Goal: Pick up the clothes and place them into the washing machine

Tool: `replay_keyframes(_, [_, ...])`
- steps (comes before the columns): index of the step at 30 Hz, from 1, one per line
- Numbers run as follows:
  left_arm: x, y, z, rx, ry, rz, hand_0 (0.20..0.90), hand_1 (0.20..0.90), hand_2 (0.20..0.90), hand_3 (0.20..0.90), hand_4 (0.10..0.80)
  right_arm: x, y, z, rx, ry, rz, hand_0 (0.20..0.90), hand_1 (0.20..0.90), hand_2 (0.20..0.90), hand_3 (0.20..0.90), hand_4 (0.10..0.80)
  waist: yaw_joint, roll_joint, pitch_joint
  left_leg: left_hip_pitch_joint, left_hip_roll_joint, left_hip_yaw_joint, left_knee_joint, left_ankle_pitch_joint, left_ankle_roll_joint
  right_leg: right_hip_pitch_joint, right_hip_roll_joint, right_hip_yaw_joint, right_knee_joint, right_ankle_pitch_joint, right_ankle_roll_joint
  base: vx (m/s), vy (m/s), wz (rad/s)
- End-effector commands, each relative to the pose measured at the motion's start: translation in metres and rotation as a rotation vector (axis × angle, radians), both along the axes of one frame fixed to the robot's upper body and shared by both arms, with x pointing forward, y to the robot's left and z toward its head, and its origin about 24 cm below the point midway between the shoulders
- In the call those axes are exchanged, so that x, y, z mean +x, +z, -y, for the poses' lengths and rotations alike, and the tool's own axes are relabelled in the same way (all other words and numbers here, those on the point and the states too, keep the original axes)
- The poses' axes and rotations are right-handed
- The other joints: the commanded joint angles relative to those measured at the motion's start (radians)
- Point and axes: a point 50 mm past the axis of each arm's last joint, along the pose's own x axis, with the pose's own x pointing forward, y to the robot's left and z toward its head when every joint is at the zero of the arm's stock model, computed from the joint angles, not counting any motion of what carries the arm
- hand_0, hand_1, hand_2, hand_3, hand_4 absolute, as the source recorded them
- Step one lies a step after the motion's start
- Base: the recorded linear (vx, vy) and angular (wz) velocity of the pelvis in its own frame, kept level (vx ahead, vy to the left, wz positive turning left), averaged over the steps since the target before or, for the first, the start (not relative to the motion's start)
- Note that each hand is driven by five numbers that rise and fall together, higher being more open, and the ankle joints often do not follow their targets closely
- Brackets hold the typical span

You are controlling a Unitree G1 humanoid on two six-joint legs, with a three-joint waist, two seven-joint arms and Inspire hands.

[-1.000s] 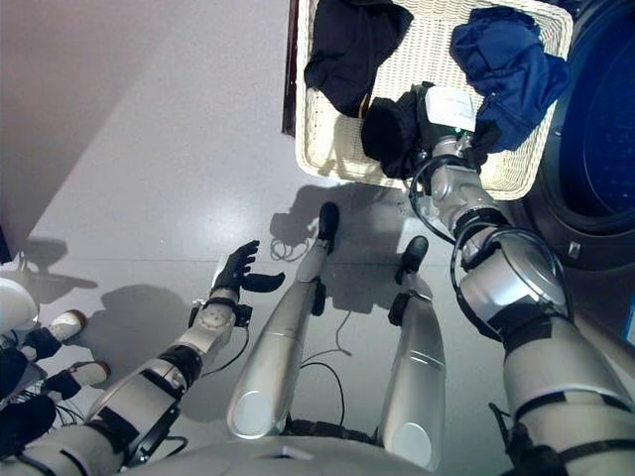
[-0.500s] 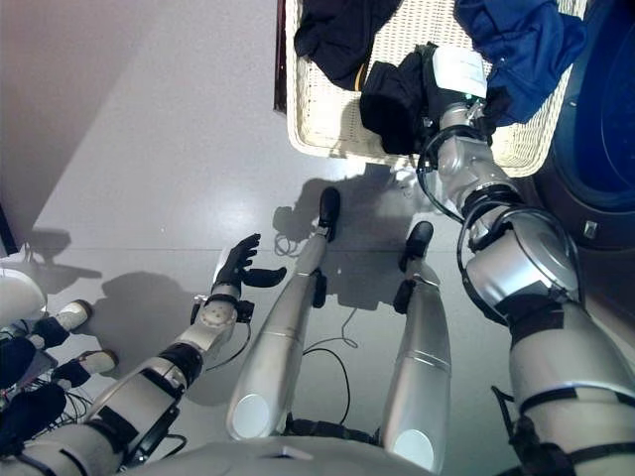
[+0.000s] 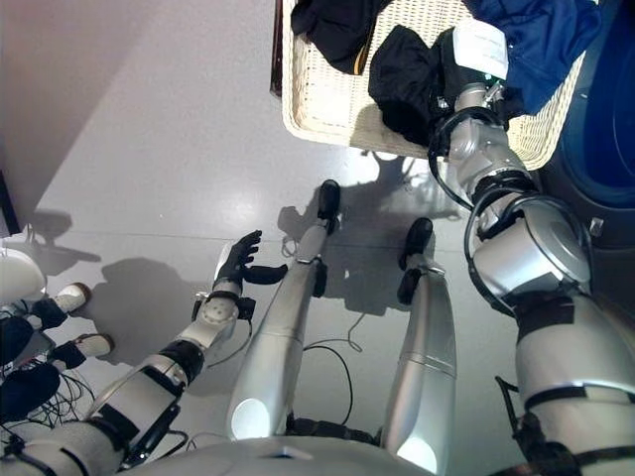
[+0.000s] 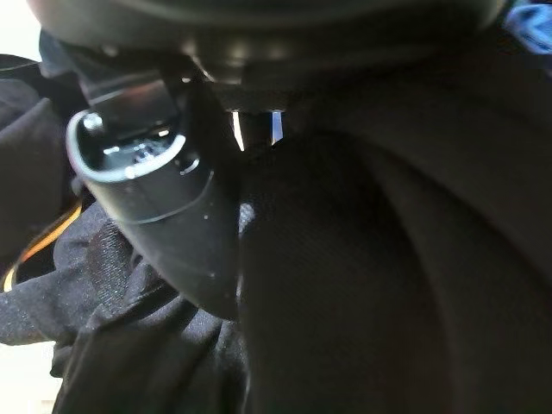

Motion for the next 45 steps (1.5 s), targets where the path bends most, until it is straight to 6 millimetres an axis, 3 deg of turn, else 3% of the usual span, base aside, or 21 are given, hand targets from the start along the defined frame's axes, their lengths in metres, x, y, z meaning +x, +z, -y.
replay_keyframes(1, [-0.011, -0.010, -0.016, 0.009, 0.086, -0.041, 0.900, 0.900, 0.900, 0.900, 0.800, -0.005, -0.016, 0.022, -0.018, -0.075, -0.063, 0.300, 0.300, 0.300, 0.300, 0.400, -0.008, 0.039, 0.008, 0.016, -0.042, 0.057, 0.108, -0.155, 0.026, 0.114, 0.024, 0.041, -0.134, 0.067, 0.042, 0.040, 0.012, -0.01])
replay_keyframes(9, [-0.033, -0.028, -0.034, 0.045, 0.149, -0.121, 0.900, 0.900, 0.900, 0.900, 0.800, -0.003, -0.007, -0.003, 0.268, 0.064, 0.054, 0.300, 0.300, 0.300, 0.300, 0.400, -0.028, 0.016, -0.032, 0.215, -0.049, 0.065, -0.018, -0.130, 0.039, 0.308, 0.034, 0.043, -0.258, 0.094, 0.061, 0.054, 0.027, -0.12])
replay_keyframes(10, [-0.040, -0.033, -0.038, 0.042, 0.169, -0.142, 0.900, 0.900, 0.900, 0.900, 0.800, -0.004, -0.007, -0.010, 0.341, 0.109, 0.075, 0.300, 0.300, 0.300, 0.300, 0.400, -0.033, 0.014, -0.051, 0.262, -0.042, 0.073, -0.072, -0.095, 0.047, 0.352, 0.042, 0.043, -0.321, 0.139, 0.066, -0.009, 0.040, -0.29])
replay_keyframes(15, [-0.061, -0.047, -0.044, 0.035, 0.199, -0.207, 0.900, 0.900, 0.900, 0.900, 0.800, -0.008, -0.017, -0.026, 0.538, 0.205, 0.094, 0.300, 0.300, 0.300, 0.300, 0.400, -0.044, 0.000, -0.089, 0.374, -0.038, 0.096, -0.145, -0.082, 0.054, 0.454, 0.046, 0.061, -0.421, 0.181, 0.084, 0.107, 0.043, -0.34])
replay_keyframes(18, [-0.078, -0.059, -0.044, 0.034, 0.198, -0.265, 0.900, 0.900, 0.900, 0.900, 0.800, -0.013, -0.037, -0.028, 0.684, 0.231, 0.077, 0.300, 0.300, 0.300, 0.300, 0.400, -0.048, -0.009, -0.126, 0.455, -0.029, 0.105, -0.213, -0.064, 0.053, 0.531, 0.048, 0.064, -0.488, 0.202, 0.099, 0.128, -0.017, -0.31])
replay_keyframes(23, [-0.112, -0.079, -0.046, 0.031, 0.201, -0.384, 0.900, 0.900, 0.900, 0.900, 0.800, -0.036, -0.092, -0.029, 1.025, 0.252, 0.043, 0.300, 0.300, 0.300, 0.300, 0.400, -0.064, -0.016, -0.194, 0.592, -0.019, 0.112, -0.258, -0.078, 0.057, 0.663, 0.042, 0.044, -0.525, 0.181, 0.110, 0.180, -0.023, -0.06])
replay_keyframes(25, [-0.118, -0.081, -0.047, 0.032, 0.204, -0.403, 0.900, 0.900, 0.900, 0.900, 0.800, -0.040, -0.098, -0.028, 1.109, 0.251, 0.059, 0.300, 0.300, 0.300, 0.300, 0.400, -0.065, -0.016, -0.208, 0.613, -0.017, 0.115, -0.267, -0.080, 0.057, 0.681, 0.040, 0.043, -0.537, 0.184, 0.113, 0.114, -0.006, -0.03])
replay_keyframes(26, [-0.129, -0.087, -0.045, 0.030, 0.191, -0.442, 0.900, 0.900, 0.900, 0.900, 0.800, -0.048, -0.116, -0.024, 1.267, 0.230, 0.063, 0.300, 0.300, 0.300, 0.300, 0.400, -0.067, -0.016, -0.231, 0.651, -0.015, 0.119, -0.289, -0.085, 0.057, 0.716, 0.031, 0.041, -0.559, 0.181, 0.119, 0.082, -0.002, -0.05])
replay_keyframes(27, [-0.128, -0.087, -0.045, 0.030, 0.191, -0.442, 0.900, 0.900, 0.900, 0.900, 0.800, -0.048, -0.116, -0.024, 1.267, 0.230, 0.063, 0.300, 0.300, 0.300, 0.300, 0.400, -0.066, -0.016, -0.233, 0.648, -0.014, 0.120, -0.290, -0.083, 0.057, 0.714, 0.032, 0.041, -0.561, 0.184, 0.119, 0.140, -0.015, -0.05])
replay_keyframes(28, [-0.135, -0.091, -0.043, 0.024, 0.187, -0.468, 0.900, 0.900, 0.900, 0.900, 0.800, -0.054, -0.133, -0.019, 1.418, 0.176, 0.075, 0.300, 0.300, 0.300, 0.300, 0.400, -0.064, -0.017, -0.260, 0.675, -0.013, 0.119, -0.317, -0.082, 0.054, 0.741, 0.025, 0.035, -0.590, 0.187, 0.124, 0.072, -0.014, -0.01])
replay_keyframes(30, [-0.138, -0.092, -0.043, 0.022, 0.189, -0.479, 0.900, 0.900, 0.900, 0.900, 0.800, -0.057, -0.139, -0.016, 1.503, 0.158, 0.096, 0.300, 0.300, 0.300, 0.300, 0.400, -0.065, -0.017, -0.269, 0.687, -0.014, 0.119, -0.328, -0.082, 0.053, 0.754, 0.023, 0.034, -0.606, 0.191, 0.126, 0.055, -0.007, 0.06])
replay_keyframes(32, [-0.144, -0.095, -0.041, 0.017, 0.185, -0.505, 0.900, 0.900, 0.900, 0.900, 0.800, -0.066, -0.156, -0.015, 1.719, 0.133, 0.134, 0.300, 0.300, 0.300, 0.300, 0.400, -0.068, -0.013, -0.290, 0.711, -0.015, 0.127, -0.324, -0.094, 0.056, 0.775, 0.019, 0.032, -0.615, 0.191, 0.130, 0.064, 0.012, 0.03])
replay_keyframes(33, [-0.145, -0.096, -0.041, 0.018, 0.184, -0.506, 0.900, 0.900, 0.900, 0.900, 0.800, -0.066, -0.156, -0.014, 1.721, 0.132, 0.134, 0.300, 0.300, 0.300, 0.300, 0.400, -0.067, -0.013, -0.290, 0.713, -0.015, 0.127, -0.325, -0.095, 0.056, 0.776, 0.018, 0.032, -0.616, 0.190, 0.130, 0.081, 0.016, -0.03])
replay_keyframes(34, [-0.146, -0.096, -0.041, 0.018, 0.185, -0.512, 0.900, 0.900, 0.900, 0.900, 0.800, -0.069, -0.162, -0.015, 1.845, 0.127, 0.178, 0.300, 0.300, 0.300, 0.300, 0.400, -0.068, -0.011, -0.295, 0.722, -0.017, 0.126, -0.322, -0.102, 0.059, 0.786, 0.016, 0.032, -0.614, 0.186, 0.130, 0.084, 0.031, -0.03])
replay_keyframes(35, [-0.150, -0.098, -0.039, 0.014, 0.178, -0.527, 0.900, 0.900, 0.900, 0.900, 0.800, -0.075, -0.176, -0.020, 2.090, 0.123, 0.244, 0.300, 0.300, 0.300, 0.300, 0.400, -0.069, -0.003, -0.300, 0.739, -0.022, 0.126, -0.322, -0.115, 0.062, 0.799, 0.012, 0.036, -0.611, 0.175, 0.132, 0.078, 0.043, -0.01])
replay_keyframes(38, [-0.149, -0.099, -0.034, -0.003, 0.164, -0.529, 0.900, 0.900, 0.900, 0.900, 0.800, -0.079, -0.183, -0.020, 2.314, 0.103, 0.392, 0.300, 0.300, 0.300, 0.300, 0.400, -0.065, 0.015, -0.311, 0.734, -0.027, 0.131, -0.322, -0.119, 0.064, 0.793, 0.009, 0.036, -0.615, 0.174, 0.132, 0.022, 0.035, -0.04])
replay_keyframes(40, [-0.148, -0.099, -0.032, -0.010, 0.155, -0.524, 0.900, 0.900, 0.900, 0.900, 0.800, -0.079, -0.183, -0.017, 2.374, 0.102, 0.456, 0.300, 0.300, 0.300, 0.300, 0.400, -0.064, 0.023, -0.311, 0.727, -0.028, 0.130, -0.318, -0.121, 0.064, 0.788, 0.006, 0.035, -0.613, 0.172, 0.133, -0.016, 0.033, -0.03])
replay_keyframes(45, [-0.137, -0.096, -0.019, -0.033, 0.113, -0.484, 0.900, 0.900, 0.900, 0.900, 0.800, -0.067, -0.154, -0.005, 2.419, 0.150, 0.641, 0.300, 0.300, 0.300, 0.300, 0.400, -0.057, 0.067, -0.266, 0.675, -0.037, 0.131, -0.286, -0.119, 0.070, 0.719, 0.004, 0.049, -0.570, 0.174, 0.127, -0.111, 0.056, -0.03])
